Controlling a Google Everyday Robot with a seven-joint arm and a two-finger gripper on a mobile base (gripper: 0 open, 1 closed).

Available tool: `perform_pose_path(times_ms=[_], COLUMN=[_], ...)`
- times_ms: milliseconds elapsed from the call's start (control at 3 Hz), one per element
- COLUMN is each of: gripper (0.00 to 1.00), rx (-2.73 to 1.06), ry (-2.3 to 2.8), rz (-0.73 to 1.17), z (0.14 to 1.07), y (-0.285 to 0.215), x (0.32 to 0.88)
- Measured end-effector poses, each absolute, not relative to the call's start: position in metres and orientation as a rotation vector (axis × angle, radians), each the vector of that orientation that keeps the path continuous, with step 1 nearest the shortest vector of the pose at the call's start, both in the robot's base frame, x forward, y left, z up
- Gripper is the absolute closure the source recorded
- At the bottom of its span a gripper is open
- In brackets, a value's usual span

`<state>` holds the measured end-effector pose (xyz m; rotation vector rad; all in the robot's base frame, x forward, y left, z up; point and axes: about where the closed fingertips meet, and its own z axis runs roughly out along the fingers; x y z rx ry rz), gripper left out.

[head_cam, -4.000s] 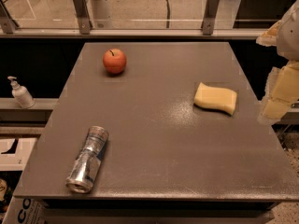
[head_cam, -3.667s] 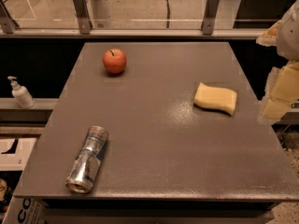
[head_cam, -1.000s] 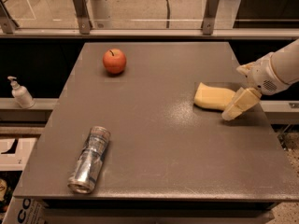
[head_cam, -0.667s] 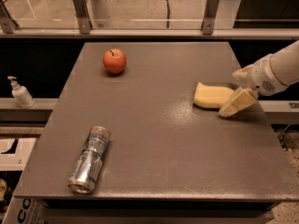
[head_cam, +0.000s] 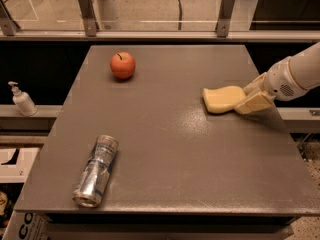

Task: Pick sponge

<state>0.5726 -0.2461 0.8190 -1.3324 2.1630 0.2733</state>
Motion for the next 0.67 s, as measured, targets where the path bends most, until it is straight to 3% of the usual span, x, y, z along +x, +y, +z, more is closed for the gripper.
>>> perform_pose_path(times_ms=[333,667], gripper=[0.87,1.0], rx=[-1.322,-1.31], ry=[2.164,2.148], rz=[0.284,0.299], z=[0.8207,0.8288], y=[-0.2463,-0.2435], x=[0.5734,0.5739])
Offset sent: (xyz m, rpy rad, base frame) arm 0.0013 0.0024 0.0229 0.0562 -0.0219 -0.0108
